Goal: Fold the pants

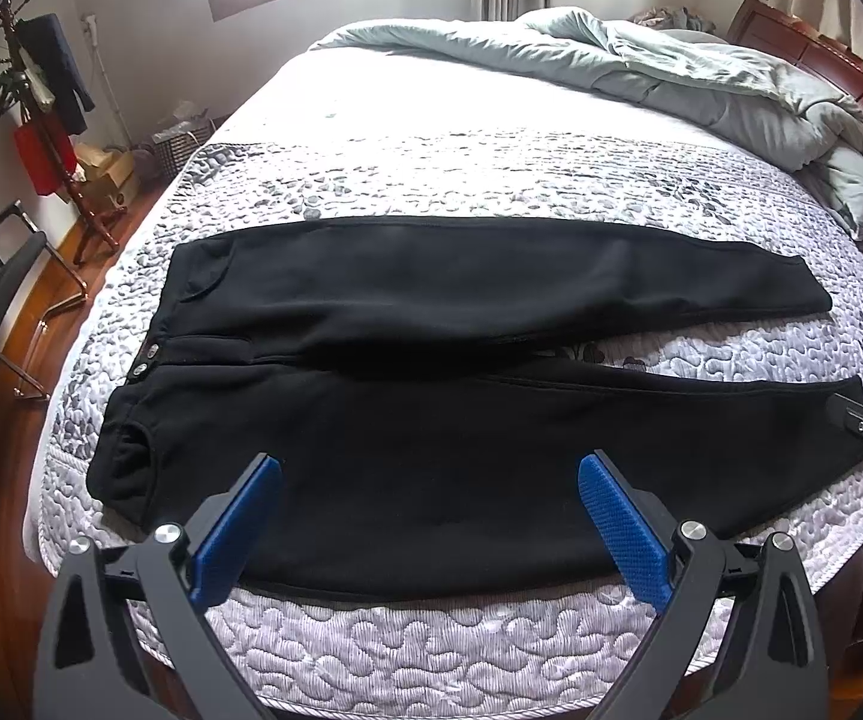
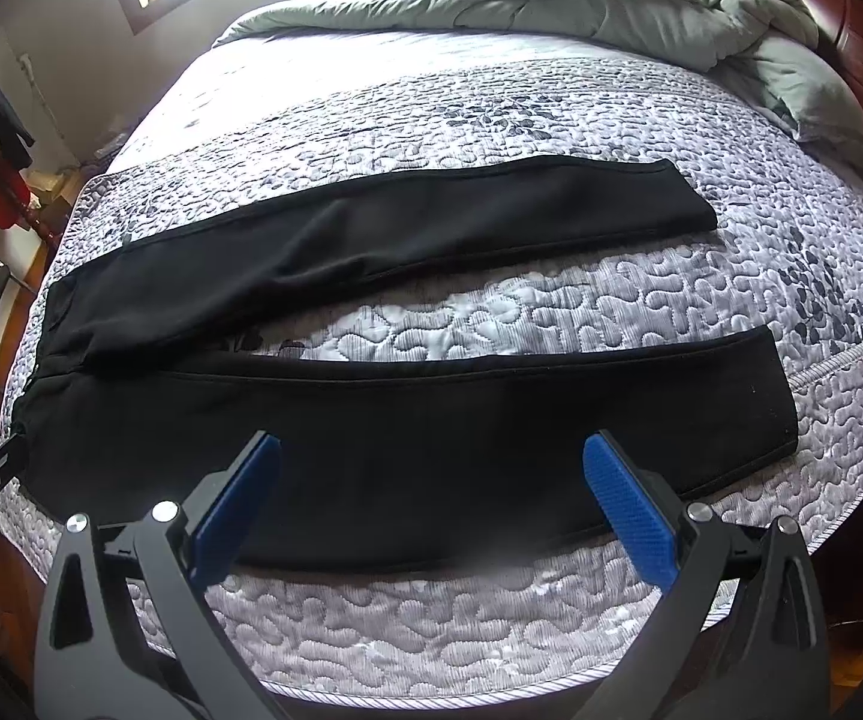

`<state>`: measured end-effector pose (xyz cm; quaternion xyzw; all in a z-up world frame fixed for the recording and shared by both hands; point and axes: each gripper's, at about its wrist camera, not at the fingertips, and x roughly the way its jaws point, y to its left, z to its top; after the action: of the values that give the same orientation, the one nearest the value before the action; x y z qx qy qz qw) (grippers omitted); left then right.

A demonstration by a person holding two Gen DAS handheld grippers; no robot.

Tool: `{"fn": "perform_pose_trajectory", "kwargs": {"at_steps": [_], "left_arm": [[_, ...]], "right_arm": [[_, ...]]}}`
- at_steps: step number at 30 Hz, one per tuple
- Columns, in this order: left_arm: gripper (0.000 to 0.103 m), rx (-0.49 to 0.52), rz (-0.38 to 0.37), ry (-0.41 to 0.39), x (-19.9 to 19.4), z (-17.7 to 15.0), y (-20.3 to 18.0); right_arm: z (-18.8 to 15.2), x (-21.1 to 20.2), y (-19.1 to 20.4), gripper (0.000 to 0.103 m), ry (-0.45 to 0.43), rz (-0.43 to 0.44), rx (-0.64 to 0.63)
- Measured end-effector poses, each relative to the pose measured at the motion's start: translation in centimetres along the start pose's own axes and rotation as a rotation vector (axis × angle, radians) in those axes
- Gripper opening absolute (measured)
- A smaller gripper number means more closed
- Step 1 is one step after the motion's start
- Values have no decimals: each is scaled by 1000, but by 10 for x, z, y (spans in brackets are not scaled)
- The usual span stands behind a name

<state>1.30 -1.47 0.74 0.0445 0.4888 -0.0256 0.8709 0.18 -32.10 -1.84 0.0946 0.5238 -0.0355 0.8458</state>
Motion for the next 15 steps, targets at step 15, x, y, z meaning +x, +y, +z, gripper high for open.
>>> {"fn": "perform_pose_trajectory", "kwargs": {"at_steps": [15], "left_arm": [[99, 1, -1, 0, 0, 0, 0]], "right_arm": [[4, 1, -1, 100, -2, -3, 7]]}}
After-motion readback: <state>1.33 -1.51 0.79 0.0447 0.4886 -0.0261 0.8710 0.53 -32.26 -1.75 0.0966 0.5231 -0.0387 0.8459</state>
